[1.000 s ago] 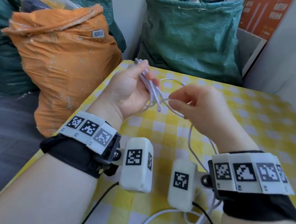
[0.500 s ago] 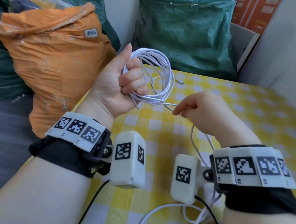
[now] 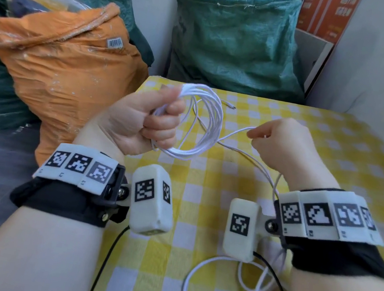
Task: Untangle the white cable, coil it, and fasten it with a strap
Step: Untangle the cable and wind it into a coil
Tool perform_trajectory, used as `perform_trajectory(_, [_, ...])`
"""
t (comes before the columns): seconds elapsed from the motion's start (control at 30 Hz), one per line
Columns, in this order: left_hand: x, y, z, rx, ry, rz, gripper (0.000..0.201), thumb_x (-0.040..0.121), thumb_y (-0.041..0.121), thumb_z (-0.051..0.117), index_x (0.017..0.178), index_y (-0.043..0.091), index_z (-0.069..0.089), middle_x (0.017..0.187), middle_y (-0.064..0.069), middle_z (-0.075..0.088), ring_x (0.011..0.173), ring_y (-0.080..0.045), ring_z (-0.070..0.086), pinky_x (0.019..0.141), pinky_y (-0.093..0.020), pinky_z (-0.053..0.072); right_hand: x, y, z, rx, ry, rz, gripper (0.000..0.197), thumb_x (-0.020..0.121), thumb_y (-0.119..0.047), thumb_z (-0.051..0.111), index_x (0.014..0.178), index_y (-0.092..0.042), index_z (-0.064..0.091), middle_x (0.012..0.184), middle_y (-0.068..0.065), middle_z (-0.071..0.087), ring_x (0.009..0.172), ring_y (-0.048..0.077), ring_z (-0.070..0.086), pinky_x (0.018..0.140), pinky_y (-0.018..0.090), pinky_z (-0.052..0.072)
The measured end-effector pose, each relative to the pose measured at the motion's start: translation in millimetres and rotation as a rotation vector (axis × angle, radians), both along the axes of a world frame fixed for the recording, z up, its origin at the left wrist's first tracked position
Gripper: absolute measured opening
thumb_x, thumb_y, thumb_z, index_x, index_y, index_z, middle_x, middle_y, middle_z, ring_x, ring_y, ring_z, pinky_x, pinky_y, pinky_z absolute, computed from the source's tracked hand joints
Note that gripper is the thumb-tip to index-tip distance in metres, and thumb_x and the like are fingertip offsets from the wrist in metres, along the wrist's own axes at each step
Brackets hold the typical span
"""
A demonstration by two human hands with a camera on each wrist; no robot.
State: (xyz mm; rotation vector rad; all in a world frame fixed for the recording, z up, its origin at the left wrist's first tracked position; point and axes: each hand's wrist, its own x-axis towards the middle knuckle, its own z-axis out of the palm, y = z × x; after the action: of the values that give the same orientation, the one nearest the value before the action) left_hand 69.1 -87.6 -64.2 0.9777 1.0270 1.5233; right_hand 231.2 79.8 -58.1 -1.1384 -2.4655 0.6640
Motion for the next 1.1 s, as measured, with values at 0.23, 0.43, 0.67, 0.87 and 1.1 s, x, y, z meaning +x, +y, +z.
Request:
perform_trajectory(0.23, [8.2, 8.2, -1.2, -0.104, 0.322, -0.028, 0.036, 0.067, 0.053, 0.075, 0.066, 0.02, 0.061, 0.037, 0.012, 0.028, 0.033, -0.004, 0.018, 0.044, -0.024, 0.015, 0.8, -3.4, 8.0, -0.275, 0.208, 0.133, 0.019, 0.084, -0.005, 0.059, 0.088, -0.019, 0.072, 0.066, 0.0, 0.057, 0.062, 0.016, 0.053, 0.061, 0.029, 0.053])
perform_trajectory(0.43, [16.0, 15.0, -0.7, -0.236, 0.491, 0.102, 0.033, 0.068, 0.034, 0.071, 0.082, 0.006, 0.062, 0.04, 0.004, 0.034, 0.037, -0.007, 0.025, 0.048, -0.026, 0.015, -3.6, -9.1, 5.5, -0.463, 0.394, 0.318, 0.051, 0.081, 0.017, 0.053, 0.122, -0.012, 0.061, 0.089, -0.001, 0.058, 0.073, 0.015, 0.057, 0.069, 0.025, 0.057])
perform_trajectory(0.67, [22.7, 19.0, -0.1, -0.268, 0.509, 0.185, 0.036, 0.073, 0.038, 0.061, 0.096, 0.011, 0.066, 0.049, -0.001, 0.055, 0.042, -0.01, 0.029, 0.044, -0.021, 0.018, -3.9, -16.0, 8.6, -0.554, 0.532, 0.454, 0.052, 0.084, 0.017, 0.051, 0.123, -0.019, 0.053, 0.103, 0.003, 0.062, 0.078, 0.018, 0.065, 0.084, 0.031, 0.055])
perform_trajectory(0.87, [21.7, 21.0, -0.9, -0.232, 0.514, 0.351, 0.022, 0.088, 0.026, 0.058, 0.1, 0.009, 0.065, 0.049, 0.001, 0.058, 0.038, -0.005, 0.034, 0.039, -0.014, 0.024, -5.7, -21.6, 8.2, -0.514, 0.505, 0.45, 0.055, 0.082, 0.013, 0.059, 0.124, -0.02, 0.051, 0.101, -0.001, 0.063, 0.074, 0.013, 0.056, 0.072, 0.028, 0.053])
perform_trajectory(1.1, [20.8, 19.3, -3.1, -0.177, 0.518, 0.475, 0.019, 0.093, 0.026, 0.056, 0.098, 0.01, 0.065, 0.049, 0.002, 0.058, 0.05, -0.016, 0.025, 0.04, -0.016, 0.023, -5.7, -11.8, -2.4, -0.4, 0.378, 0.198, 0.03, 0.075, 0.004, 0.071, 0.101, -0.011, 0.067, 0.087, 0.005, 0.065, 0.073, 0.018, 0.064, 0.074, 0.036, 0.059])
